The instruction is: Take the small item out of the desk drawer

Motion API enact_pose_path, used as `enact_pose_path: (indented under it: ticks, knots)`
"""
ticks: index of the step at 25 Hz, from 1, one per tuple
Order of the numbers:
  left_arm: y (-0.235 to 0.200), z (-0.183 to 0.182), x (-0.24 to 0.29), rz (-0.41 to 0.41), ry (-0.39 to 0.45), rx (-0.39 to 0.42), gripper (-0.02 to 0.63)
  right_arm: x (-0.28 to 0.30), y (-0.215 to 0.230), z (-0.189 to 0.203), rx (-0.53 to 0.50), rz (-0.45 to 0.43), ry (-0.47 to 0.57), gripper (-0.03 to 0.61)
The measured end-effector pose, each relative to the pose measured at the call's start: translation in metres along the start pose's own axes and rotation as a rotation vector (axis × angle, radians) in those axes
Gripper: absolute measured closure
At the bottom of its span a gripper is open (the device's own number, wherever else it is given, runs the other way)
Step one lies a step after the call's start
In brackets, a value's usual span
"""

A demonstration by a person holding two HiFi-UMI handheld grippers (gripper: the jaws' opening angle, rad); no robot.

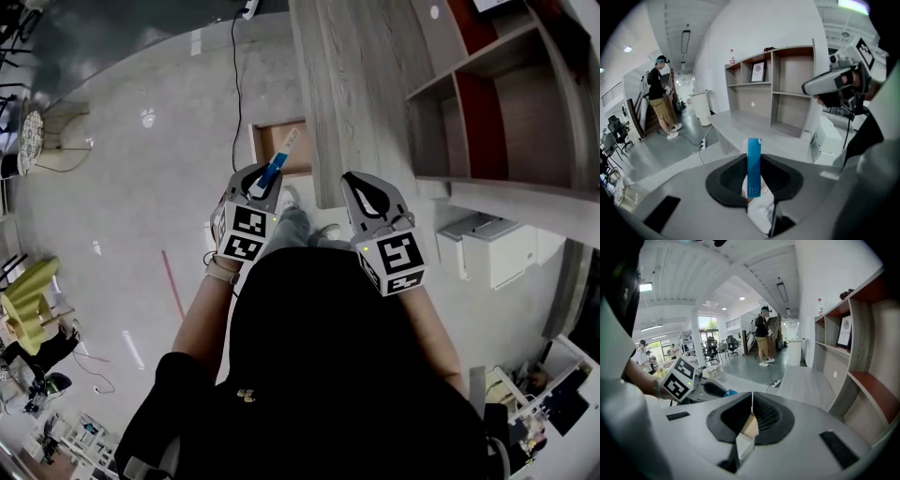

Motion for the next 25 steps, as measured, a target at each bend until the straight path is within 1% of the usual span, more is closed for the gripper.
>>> enact_pose_path:
  ticks: [6, 11, 18, 21, 25]
  knots:
    - [0.009, -0.037, -0.038, 0.008, 0.150, -0.022, 0.517, -0.002, 0.005, -0.013, -0.013, -0.013, 0.052, 0.578]
    - [0.016, -0.054, -0.060, 0.007, 0.234, -0.030, 0.517, -0.002, 0.011, -0.020, -0.023, -0.023, 0.072, 0.578]
    - [0.017, -0.070, -0.093, 0.042, 0.365, -0.085, 0.518, 0.003, 0.013, -0.033, -0.042, -0.043, 0.109, 0.578]
    - [0.013, -0.072, -0.100, 0.044, 0.423, -0.108, 0.518, 0.005, 0.012, -0.038, -0.056, -0.056, 0.129, 0.578]
    - [0.007, -0.072, -0.111, 0.035, 0.483, -0.166, 0.518, 0.005, 0.009, -0.045, -0.067, -0.059, 0.166, 0.578]
Point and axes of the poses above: the fingertips, and each gripper's own axes: x forward along the fingers, y to its right, z out of its underside, the point moved 9 cm from there along -x, backward along the fingers, and after that the axes turned 11 degrees about -x, right-handed, at the moved point
